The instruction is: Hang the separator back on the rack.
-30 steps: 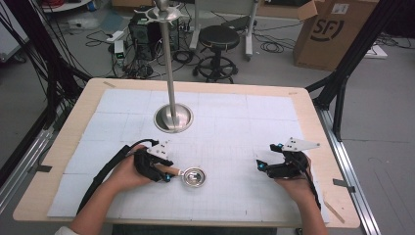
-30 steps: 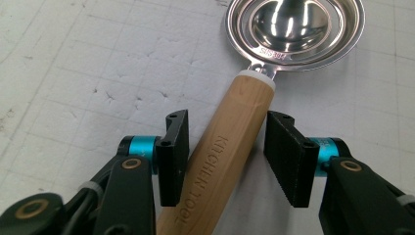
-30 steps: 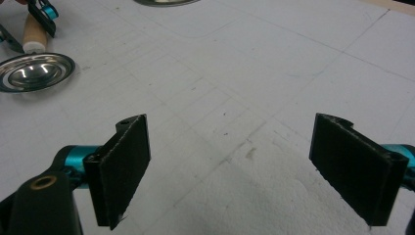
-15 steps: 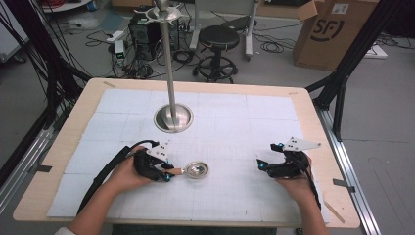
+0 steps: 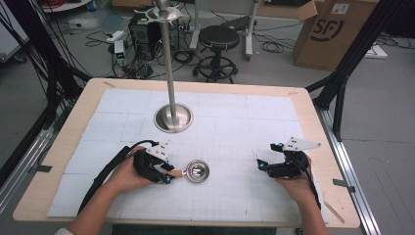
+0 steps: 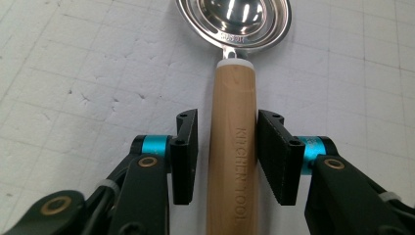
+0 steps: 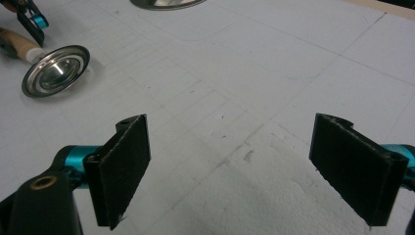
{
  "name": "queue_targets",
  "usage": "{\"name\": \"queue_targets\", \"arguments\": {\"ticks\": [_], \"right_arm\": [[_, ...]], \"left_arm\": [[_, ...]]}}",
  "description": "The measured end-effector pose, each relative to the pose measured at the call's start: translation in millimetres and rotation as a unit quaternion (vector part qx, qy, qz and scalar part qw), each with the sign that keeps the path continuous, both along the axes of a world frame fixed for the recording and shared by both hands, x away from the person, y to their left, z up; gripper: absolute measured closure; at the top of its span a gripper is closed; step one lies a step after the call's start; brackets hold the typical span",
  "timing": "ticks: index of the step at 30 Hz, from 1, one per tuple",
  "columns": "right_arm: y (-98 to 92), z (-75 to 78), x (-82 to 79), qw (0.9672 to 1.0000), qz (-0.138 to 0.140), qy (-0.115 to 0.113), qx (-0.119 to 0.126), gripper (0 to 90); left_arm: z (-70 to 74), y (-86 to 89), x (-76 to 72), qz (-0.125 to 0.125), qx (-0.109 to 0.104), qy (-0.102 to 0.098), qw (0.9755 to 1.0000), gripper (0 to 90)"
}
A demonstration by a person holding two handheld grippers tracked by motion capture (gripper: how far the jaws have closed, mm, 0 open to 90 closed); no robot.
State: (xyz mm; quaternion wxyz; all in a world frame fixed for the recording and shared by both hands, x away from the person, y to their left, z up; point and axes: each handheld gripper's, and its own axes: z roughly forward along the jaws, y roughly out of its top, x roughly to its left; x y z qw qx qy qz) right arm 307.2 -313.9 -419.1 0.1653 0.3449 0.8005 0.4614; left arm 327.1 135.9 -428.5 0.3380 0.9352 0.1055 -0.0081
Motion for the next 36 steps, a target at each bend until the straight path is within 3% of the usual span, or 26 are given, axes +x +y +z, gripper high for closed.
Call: {"name": "queue_targets", "arguments": {"ticks": [4, 13, 17, 23, 25, 29, 36], "right_arm": [[-0.1, 0.1, 0.0, 1.0, 0.002, -0.001, 0.0, 14.0], [-0.4, 0.5, -0.4, 1.0, 0.001, 0.0, 0.001, 14.0], [-0.3, 0.3, -0.3, 1.0, 0.001, 0.0, 0.0, 14.0], [-0.2, 0.3, -0.1, 1.0, 0.002, -0.001, -0.001, 14.0], [-0.3, 0.3, -0.1, 1.0, 0.001, -0.001, -0.001, 14.0], [-0.4, 0.5, -0.3, 1.0, 0.0, 0.001, 0.002, 14.0], [1.0, 0.0, 0.3, 1.0, 0.002, 0.0, 0.0, 14.0]], "left_arm": [[2.2, 3.3, 1.4, 0.005, -0.014, 0.012, 0.9998, 55.9], [10.6, 12.8, 1.7, 0.013, -0.037, 0.009, 0.9992, 53.2], [8.9, 9.7, -1.5, 0.01, -0.024, 0.008, 0.9996, 53.0], [0.7, 1.1, -4.0, 0.002, 0.012, 0.001, 0.9999, 54.4], [1.0, 0.9, -4.1, 0.003, 0.011, -0.003, 0.9999, 55.2], [1.1, 0.5, -5.6, 0.001, 0.015, -0.016, 0.9998, 65.9], [1.5, -4.5, -8.5, -0.008, 0.016, -0.043, 0.9989, 67.2]]}}
